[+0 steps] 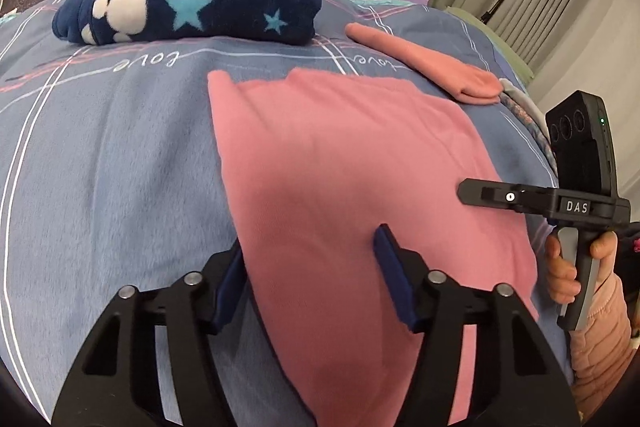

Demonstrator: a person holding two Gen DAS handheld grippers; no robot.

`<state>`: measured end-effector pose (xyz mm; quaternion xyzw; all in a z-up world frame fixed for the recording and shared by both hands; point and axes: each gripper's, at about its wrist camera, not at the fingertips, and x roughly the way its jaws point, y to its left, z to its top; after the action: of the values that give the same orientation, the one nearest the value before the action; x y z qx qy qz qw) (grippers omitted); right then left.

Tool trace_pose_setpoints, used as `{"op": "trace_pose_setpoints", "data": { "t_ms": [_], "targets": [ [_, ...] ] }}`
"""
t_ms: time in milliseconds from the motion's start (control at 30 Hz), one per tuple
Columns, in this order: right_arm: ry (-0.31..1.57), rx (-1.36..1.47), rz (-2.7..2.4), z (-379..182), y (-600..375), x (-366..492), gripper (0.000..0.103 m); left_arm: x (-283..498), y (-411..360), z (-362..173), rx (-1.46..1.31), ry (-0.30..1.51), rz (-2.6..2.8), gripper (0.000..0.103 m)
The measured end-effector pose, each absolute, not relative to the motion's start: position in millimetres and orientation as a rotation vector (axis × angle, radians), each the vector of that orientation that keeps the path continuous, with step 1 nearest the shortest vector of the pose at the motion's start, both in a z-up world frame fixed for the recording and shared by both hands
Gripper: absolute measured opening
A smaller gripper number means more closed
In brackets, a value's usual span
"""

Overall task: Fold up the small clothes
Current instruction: 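Close both grippers on the pink shirt edge, then lift the held shirt edge up with both grippers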

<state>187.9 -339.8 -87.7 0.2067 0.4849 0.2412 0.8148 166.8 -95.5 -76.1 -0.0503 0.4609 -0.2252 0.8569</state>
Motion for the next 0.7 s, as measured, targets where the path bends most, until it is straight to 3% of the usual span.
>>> {"op": "trace_pose_setpoints", "data": {
  "t_ms": [133, 233, 267, 367, 700],
  "targets": [
    [1.011, 0.431, 0.467, -87.0, -333.2, 191.5, 0.041, 174.4, -99.8, -78.2, -0.108, 0.959, -0.467, 0.057],
    [0.984, 0.400, 0.464, -79.3, -327.2, 184.7, 0.025, 173.0, -102.4, -73.7, -0.092, 0.947, -0.469, 0.041],
    [0.972, 0.389, 0.464, -76.3, -325.8, 182.6, 0.022, 169.2, -103.2, -69.1, -0.068, 0.926, -0.467, 0.031],
    [0.911, 0.347, 0.459, -58.7, -320.3, 169.0, 0.021, 154.6, -104.8, -50.1, -0.025, 0.857, -0.475, 0.023],
    [0.630, 0.236, 0.441, 33.3, -322.4, 89.8, 0.020, 91.9, -120.0, 30.1, 0.051, 0.618, -0.516, 0.022]
  ]
}}
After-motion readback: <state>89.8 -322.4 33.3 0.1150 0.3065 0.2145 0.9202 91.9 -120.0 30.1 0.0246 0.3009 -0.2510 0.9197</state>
